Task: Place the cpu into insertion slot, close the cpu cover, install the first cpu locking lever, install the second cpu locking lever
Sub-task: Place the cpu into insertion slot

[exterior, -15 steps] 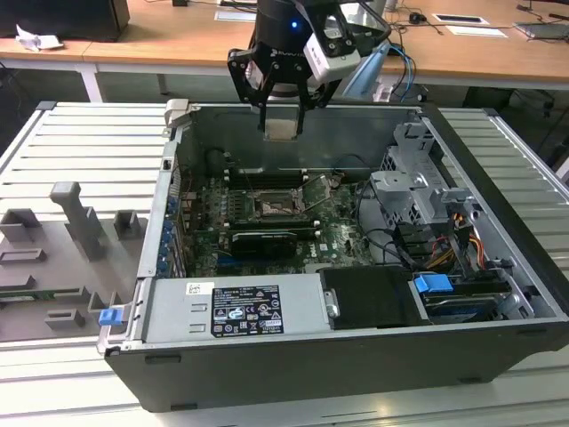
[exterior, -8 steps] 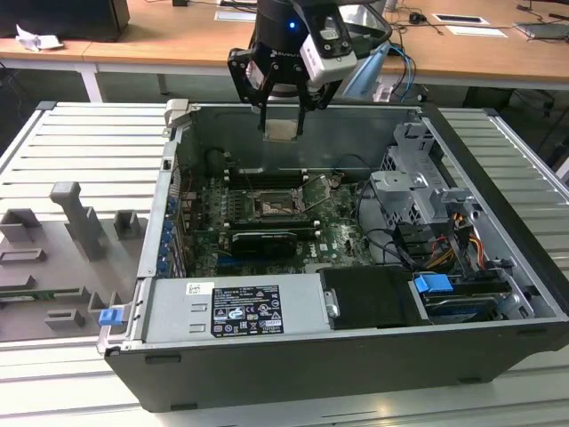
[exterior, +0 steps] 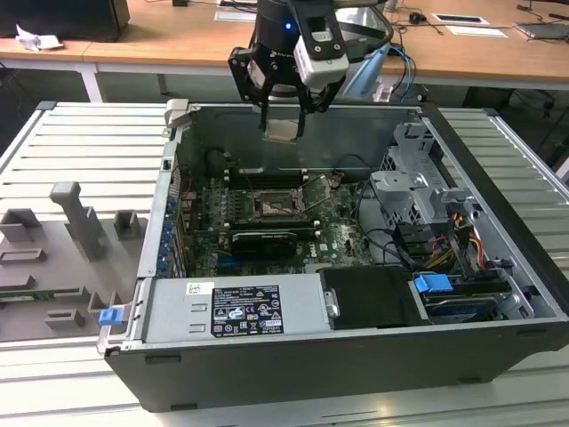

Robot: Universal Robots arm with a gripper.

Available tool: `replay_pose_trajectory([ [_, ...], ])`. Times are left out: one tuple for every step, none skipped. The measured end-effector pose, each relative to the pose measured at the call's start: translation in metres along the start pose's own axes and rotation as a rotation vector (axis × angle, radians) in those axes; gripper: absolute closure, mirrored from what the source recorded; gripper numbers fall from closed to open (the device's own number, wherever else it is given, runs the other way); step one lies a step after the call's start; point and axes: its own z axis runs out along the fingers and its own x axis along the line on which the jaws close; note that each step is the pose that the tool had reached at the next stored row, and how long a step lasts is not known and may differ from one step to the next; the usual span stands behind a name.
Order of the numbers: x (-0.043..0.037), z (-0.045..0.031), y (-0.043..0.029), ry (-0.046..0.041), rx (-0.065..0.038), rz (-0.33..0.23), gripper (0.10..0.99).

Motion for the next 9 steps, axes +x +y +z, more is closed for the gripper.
replay_pose_trajectory([
  [0.0000, 0.0000, 0.0000, -0.0006, 0.000, 0.008, 0.557],
  [0.0000, 0.0001, 0.0000, -0.0013, 0.000, 0.015, 0.557],
  [0.0000, 0.0001, 0.0000, -0.0021, 0.000, 0.024, 0.557],
  [0.0000, 0.0010, -0.0001, -0.0027, -0.001, 0.031, 0.557],
  [0.0000, 0.0020, -0.0002, -0.0026, -0.001, 0.033, 0.557],
  [0.0000, 0.0028, -0.0003, -0.0018, 0.000, 0.034, 0.557],
  [0.0000, 0.0036, -0.0003, -0.0006, 0.000, 0.034, 0.557],
  [0.0000, 0.0043, -0.0004, 0.0000, 0.000, 0.035, 0.557],
  [-0.0001, 0.0048, -0.0004, 0.0003, 0.000, 0.035, 0.557],
])
